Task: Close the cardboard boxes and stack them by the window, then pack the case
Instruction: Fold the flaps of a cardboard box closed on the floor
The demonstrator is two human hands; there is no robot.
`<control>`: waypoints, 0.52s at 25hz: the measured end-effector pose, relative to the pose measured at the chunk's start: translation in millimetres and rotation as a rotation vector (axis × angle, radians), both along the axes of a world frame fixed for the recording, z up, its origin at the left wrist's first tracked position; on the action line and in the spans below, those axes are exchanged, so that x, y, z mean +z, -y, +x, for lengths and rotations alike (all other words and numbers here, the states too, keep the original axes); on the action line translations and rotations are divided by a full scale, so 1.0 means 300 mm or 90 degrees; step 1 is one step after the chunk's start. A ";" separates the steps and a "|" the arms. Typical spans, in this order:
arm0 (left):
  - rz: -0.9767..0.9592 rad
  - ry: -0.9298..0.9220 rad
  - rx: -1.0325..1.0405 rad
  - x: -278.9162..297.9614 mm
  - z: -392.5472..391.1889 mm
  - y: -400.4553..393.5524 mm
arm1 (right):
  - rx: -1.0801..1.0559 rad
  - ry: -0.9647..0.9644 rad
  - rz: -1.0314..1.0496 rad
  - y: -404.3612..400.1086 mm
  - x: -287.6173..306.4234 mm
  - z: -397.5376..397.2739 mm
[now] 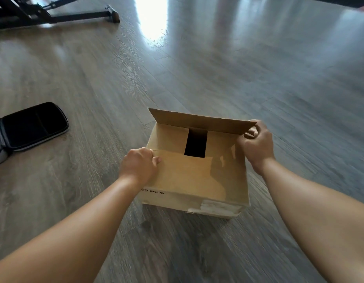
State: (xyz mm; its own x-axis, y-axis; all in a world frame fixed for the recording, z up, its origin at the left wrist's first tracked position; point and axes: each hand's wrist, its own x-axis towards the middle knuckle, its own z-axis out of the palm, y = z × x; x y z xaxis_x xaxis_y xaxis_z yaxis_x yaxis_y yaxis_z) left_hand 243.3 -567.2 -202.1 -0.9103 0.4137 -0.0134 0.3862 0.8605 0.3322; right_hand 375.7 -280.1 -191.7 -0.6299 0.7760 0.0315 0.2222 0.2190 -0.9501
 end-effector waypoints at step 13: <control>0.032 0.085 -0.002 0.018 -0.011 -0.014 | 0.130 0.450 0.273 0.190 -0.092 0.167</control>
State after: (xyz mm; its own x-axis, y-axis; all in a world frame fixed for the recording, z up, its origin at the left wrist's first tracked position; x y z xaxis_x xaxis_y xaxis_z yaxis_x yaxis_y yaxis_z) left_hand 240.0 -562.9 -196.7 -0.9003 0.4203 -0.1132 0.3388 0.8400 0.4237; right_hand 425.7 -337.2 -219.4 -0.7388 0.6555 -0.1566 0.6488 0.6288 -0.4285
